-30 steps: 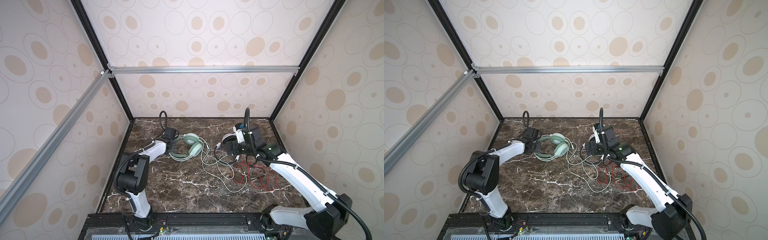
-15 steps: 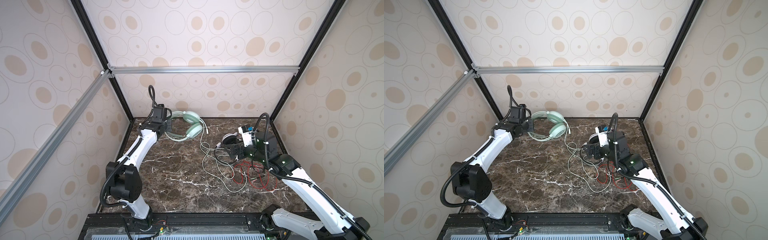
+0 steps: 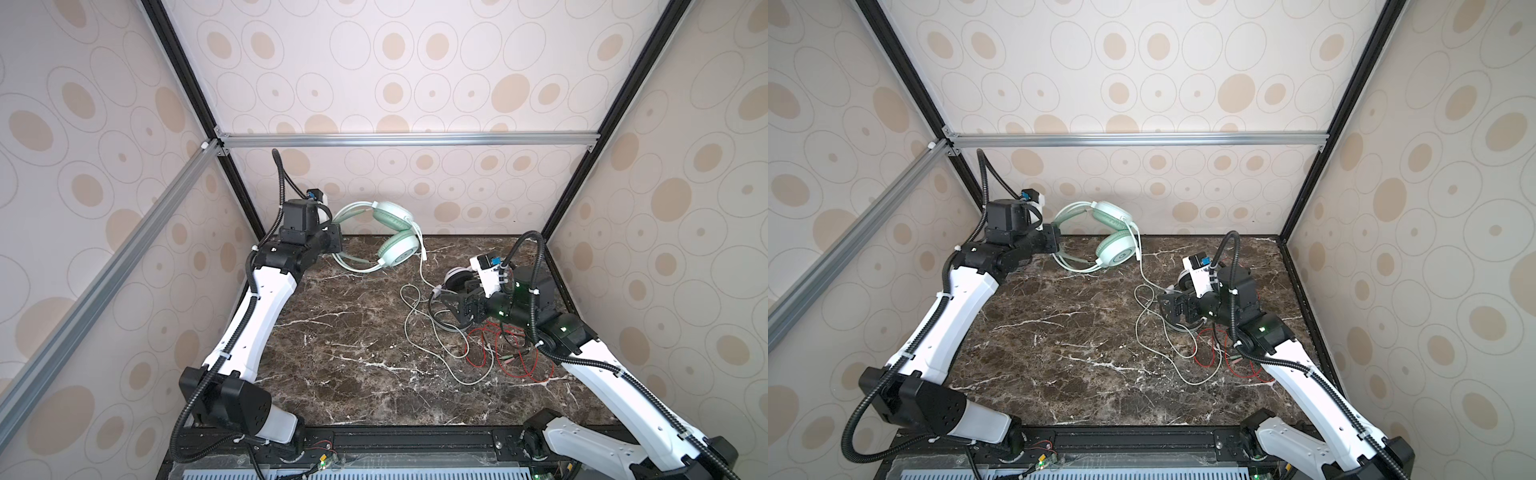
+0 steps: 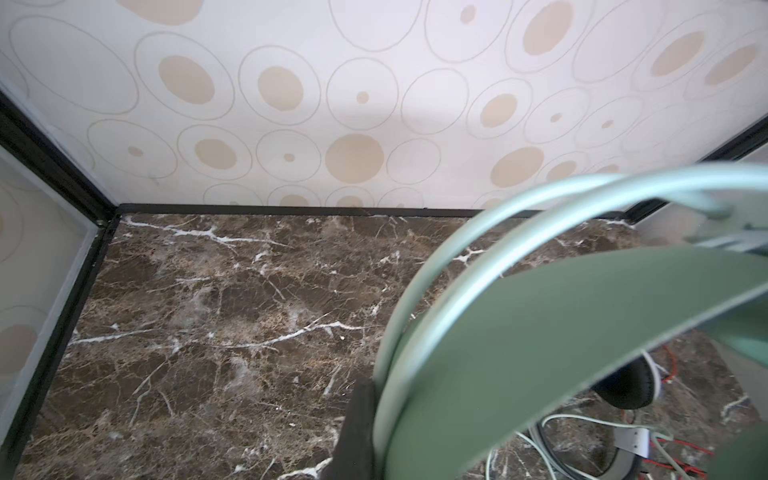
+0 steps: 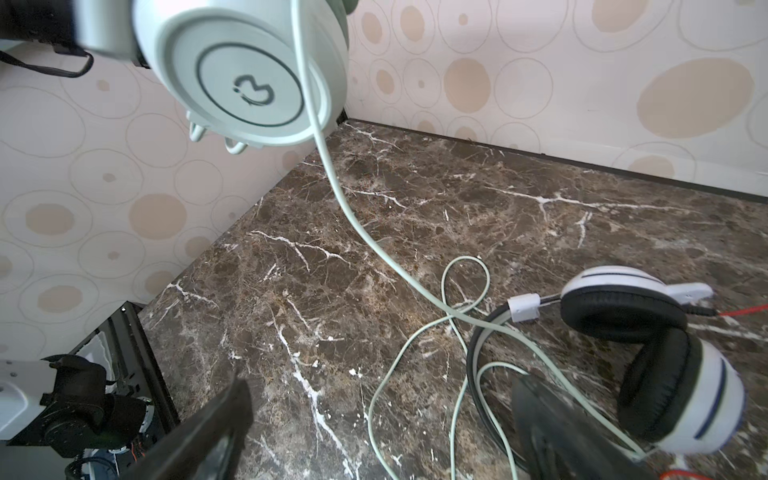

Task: Wrap the headphones
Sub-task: 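Lift the mint-green headset with the left gripper, raising it high above the table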

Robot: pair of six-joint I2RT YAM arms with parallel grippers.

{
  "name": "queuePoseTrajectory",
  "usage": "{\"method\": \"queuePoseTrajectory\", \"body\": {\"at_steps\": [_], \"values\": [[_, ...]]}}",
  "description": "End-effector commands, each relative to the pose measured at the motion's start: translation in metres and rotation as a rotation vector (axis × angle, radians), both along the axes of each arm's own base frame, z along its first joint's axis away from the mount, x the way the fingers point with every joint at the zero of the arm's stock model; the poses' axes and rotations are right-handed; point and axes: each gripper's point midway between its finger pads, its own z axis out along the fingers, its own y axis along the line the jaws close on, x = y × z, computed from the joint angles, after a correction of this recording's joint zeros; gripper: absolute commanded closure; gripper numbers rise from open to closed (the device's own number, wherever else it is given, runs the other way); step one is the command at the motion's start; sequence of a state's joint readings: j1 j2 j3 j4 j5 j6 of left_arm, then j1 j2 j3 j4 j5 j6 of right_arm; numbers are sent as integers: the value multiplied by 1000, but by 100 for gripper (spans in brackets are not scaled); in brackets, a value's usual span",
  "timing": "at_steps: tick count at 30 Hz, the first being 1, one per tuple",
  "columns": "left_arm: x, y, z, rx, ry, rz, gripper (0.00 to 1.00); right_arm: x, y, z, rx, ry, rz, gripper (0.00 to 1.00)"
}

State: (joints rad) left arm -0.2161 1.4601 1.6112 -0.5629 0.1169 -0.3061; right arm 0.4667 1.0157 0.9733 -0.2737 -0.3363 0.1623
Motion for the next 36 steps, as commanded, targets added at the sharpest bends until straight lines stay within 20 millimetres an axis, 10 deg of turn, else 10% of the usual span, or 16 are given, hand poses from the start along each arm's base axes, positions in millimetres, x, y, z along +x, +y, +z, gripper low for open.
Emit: {"method": "queuePoseTrajectory", "body": {"at_steps": [1,16,36], "values": [[-16,-13,51,-164,-101,-35,100,1,15,1,37,-33,92,0],[-53,-22,90,-266,-115,-65,100,-5,35,-6,98,-86,226,0],[-53,-41,125,-294,-132,-177,100,22,30,-9,-2,-133,156,0]]}}
